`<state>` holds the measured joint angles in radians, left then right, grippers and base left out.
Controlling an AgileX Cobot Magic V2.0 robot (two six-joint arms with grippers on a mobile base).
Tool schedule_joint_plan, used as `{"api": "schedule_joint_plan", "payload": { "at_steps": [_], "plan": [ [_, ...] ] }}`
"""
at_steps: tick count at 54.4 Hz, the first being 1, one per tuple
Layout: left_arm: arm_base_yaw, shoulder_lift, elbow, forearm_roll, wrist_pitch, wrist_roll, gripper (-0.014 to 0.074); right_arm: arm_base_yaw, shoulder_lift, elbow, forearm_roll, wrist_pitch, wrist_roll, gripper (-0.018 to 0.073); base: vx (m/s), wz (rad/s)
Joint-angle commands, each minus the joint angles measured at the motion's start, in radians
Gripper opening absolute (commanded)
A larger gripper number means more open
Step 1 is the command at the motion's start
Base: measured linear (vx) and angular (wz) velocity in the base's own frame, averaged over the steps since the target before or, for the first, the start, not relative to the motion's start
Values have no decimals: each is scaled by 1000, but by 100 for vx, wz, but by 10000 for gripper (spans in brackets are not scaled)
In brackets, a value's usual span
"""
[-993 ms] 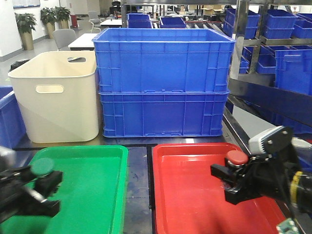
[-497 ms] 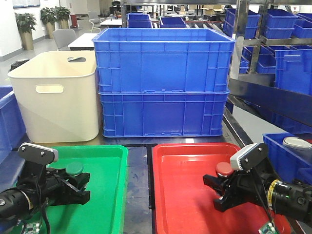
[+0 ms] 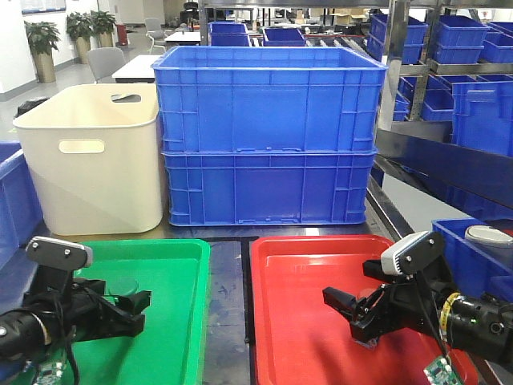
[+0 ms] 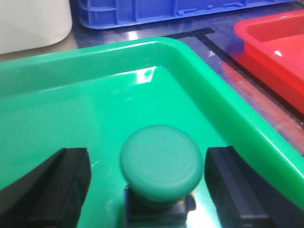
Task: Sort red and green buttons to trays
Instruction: 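Open both grippers to release the buttons and raise them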
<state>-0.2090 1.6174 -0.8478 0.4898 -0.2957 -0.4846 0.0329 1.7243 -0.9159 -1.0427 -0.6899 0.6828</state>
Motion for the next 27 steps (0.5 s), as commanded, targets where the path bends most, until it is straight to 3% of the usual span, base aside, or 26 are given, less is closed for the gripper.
{"api": "schedule_joint_plan", "payload": {
  "at_steps": [1,11,17,23,26,27],
  "plan": [
    [-5,-113,-34,-17,-39,-10,610,-3,-75,-32,66,-78,-5,648,0,0],
    [-5,-306,-34,-17,96,-9,536,-3,-201,-32,59,-78,50,592,0,0],
    [-5,-466,-34,-18,268,-9,400,-3,-302,-32,6,-44,174,480,0,0],
    [-17,-607,-34,-52,512,-1,134,-3,-443,-20,-174,32,445,228,0,0],
    [-26,-677,-34,-85,629,14,-11,-3,-514,1,-303,67,589,49,0,0],
    [-30,-699,-34,-94,670,24,-9,-3,-539,11,-346,76,636,-9,0,0]
  ]
}}
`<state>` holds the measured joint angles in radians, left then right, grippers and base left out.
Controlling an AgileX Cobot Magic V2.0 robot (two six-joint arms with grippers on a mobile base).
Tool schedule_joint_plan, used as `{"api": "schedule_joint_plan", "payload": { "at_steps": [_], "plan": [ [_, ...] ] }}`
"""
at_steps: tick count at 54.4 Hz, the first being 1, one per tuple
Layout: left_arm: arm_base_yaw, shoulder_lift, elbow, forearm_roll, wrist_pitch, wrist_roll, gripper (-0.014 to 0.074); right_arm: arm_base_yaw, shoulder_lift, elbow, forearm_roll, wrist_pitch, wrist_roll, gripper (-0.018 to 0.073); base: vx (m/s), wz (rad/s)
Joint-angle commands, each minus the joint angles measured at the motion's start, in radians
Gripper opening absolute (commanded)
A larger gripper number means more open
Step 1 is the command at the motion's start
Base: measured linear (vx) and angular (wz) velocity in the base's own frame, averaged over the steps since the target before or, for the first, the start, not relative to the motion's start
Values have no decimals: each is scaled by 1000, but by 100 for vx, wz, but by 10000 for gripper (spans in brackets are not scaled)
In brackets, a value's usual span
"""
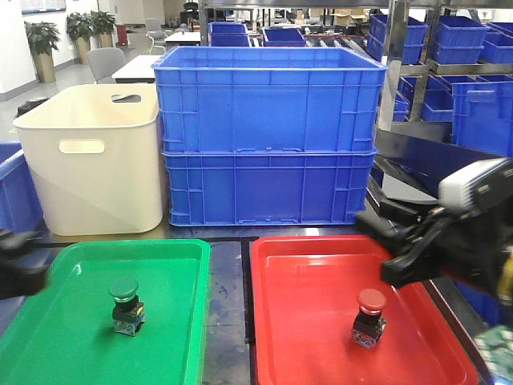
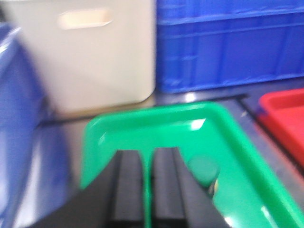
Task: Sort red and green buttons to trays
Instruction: 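Open both grippers to release the buttons and raise them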
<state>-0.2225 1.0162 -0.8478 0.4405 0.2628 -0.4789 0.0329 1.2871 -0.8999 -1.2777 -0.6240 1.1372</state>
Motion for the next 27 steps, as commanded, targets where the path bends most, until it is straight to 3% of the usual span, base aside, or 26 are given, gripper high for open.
{"api": "schedule_joint_plan", "payload": {
  "at_steps": [1,7,18,27],
  "plan": [
    [-18,-112,-34,-61,138,27,-9,-3,-127,6,-150,18,227,-15,0,0],
    [-19,-219,-34,-187,300,165,-8,-3,-246,70,-316,68,424,-13,0,0],
    [-19,-420,57,-495,386,382,-8,-3,-403,174,-447,83,564,-11,0,0],
    [-19,-578,193,-560,422,432,-6,-3,-478,263,-498,84,564,-11,0,0]
  ]
}}
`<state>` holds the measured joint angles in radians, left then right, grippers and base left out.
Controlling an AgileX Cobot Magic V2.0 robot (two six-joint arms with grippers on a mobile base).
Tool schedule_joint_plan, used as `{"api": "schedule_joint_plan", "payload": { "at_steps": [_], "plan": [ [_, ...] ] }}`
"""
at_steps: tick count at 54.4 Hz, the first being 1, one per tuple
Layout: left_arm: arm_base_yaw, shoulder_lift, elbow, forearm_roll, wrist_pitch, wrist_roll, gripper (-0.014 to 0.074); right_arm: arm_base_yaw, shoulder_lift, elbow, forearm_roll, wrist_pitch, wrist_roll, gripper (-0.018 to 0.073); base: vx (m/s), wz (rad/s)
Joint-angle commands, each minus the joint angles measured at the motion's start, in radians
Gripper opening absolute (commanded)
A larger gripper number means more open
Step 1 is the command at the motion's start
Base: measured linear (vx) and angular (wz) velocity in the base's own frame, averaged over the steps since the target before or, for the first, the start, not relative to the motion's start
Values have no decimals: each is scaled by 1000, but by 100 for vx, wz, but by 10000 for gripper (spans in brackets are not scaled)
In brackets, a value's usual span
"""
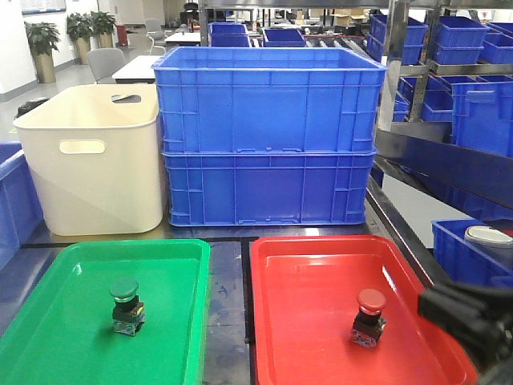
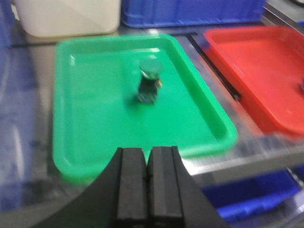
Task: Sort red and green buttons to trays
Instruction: 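Open both grippers to release the buttons and raise them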
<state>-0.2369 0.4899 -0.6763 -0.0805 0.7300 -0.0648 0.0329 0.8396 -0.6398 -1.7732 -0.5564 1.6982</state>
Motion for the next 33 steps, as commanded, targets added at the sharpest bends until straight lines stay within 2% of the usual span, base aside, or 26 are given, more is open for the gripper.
{"api": "schedule_joint_plan", "payload": {
  "at_steps": [1,9,23,26,27,33],
  "plan": [
    [-5,-70,39,-45,-35,17,-6,-3,-36,7,-2,16,3,-11,0,0],
    [-5,-177,167,-140,17,15,-6,-3,-50,35,-2,14,3,-11,0,0],
    [-5,-206,206,-144,-29,16,-6,-3,-50,35,-2,16,3,-11,0,0],
    [-5,-206,206,-75,-53,79,-6,-3,-50,35,-2,16,3,-11,0,0],
    [-5,-206,206,-31,-88,109,-6,-3,-50,35,-2,16,3,-11,0,0],
    [-5,-210,246,99,-284,151,-6,-3,-50,35,-2,16,3,-11,0,0]
  ]
}}
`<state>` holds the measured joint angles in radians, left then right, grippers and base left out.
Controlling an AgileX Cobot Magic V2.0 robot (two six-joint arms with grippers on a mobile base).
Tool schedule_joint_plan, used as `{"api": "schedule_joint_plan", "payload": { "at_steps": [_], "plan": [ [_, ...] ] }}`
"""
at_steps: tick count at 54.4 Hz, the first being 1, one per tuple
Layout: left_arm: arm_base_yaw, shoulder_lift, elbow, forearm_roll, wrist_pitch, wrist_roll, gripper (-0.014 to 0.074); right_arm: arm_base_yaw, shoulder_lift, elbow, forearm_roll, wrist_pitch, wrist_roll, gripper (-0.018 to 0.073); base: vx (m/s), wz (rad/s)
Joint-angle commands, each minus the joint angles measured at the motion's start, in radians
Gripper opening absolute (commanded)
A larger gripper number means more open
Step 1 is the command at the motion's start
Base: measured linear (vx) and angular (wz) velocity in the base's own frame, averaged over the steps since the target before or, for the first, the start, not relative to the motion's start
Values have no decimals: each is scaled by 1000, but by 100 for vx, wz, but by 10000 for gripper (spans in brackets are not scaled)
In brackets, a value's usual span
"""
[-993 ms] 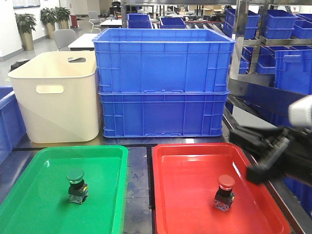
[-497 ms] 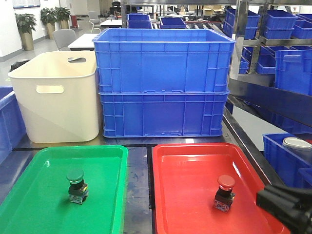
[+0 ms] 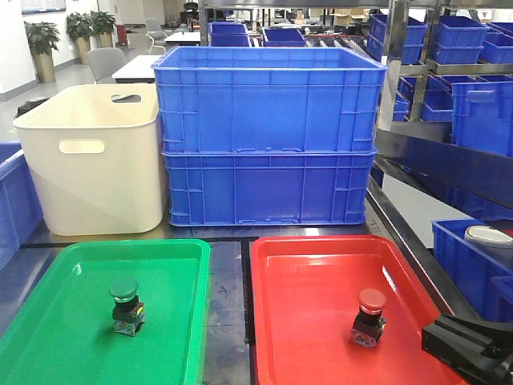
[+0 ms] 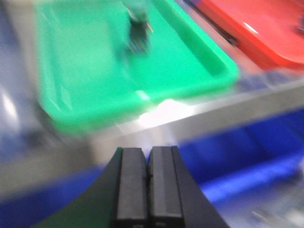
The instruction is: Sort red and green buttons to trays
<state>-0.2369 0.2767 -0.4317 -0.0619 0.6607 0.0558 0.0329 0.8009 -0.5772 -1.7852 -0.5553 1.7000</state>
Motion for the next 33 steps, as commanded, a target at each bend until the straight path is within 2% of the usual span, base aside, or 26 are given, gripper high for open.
{"api": "schedule_joint_plan", "payload": {
  "at_steps": [1,6,15,16,18,23,29,33],
  "plan": [
    [-5,0,20,95,-257,31,-6,-3,-11,-28,10,15,1,-11,0,0],
    [-2,-22,141,164,-461,26,-6,-3,-11,-28,10,15,1,-11,0,0],
    [0,-80,434,160,-824,26,-6,-3,-11,-28,10,16,1,-11,0,0],
    [0,-85,447,160,-837,26,-6,-3,-11,-28,10,16,1,-11,0,0],
    [0,-97,430,161,-745,28,-6,-3,-11,-28,11,15,1,-11,0,0],
    [0,-164,435,162,-702,28,-6,-3,-11,-28,11,15,1,-11,0,0],
    [1,-316,435,150,-586,16,-6,-3,-11,-28,11,15,1,-11,0,0],
    [16,-288,435,146,-566,-7,-6,-3,-11,-26,11,15,1,-11,0,0]
  ]
}}
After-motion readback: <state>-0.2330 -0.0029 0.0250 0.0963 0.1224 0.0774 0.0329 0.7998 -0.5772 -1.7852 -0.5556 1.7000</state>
